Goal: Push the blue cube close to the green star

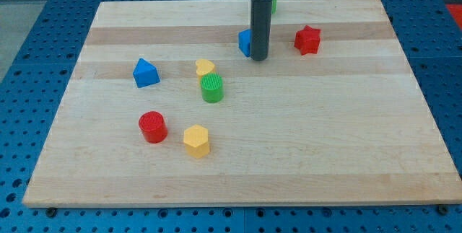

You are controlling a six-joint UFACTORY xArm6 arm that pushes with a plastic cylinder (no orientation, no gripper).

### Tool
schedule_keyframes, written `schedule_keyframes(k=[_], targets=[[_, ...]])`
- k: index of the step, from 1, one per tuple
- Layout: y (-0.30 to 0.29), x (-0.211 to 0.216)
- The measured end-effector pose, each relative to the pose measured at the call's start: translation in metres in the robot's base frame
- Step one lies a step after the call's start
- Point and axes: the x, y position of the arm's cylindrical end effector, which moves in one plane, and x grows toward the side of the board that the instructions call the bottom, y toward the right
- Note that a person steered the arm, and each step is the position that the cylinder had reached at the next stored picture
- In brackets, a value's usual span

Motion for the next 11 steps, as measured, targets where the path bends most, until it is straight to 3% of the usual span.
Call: schedule_keyframes(k=[2, 6, 10, 11], targets=[[-0.044, -0.02], [-0.04, -0.084], [-0.058, -0.076], [-0.042, -0.034]])
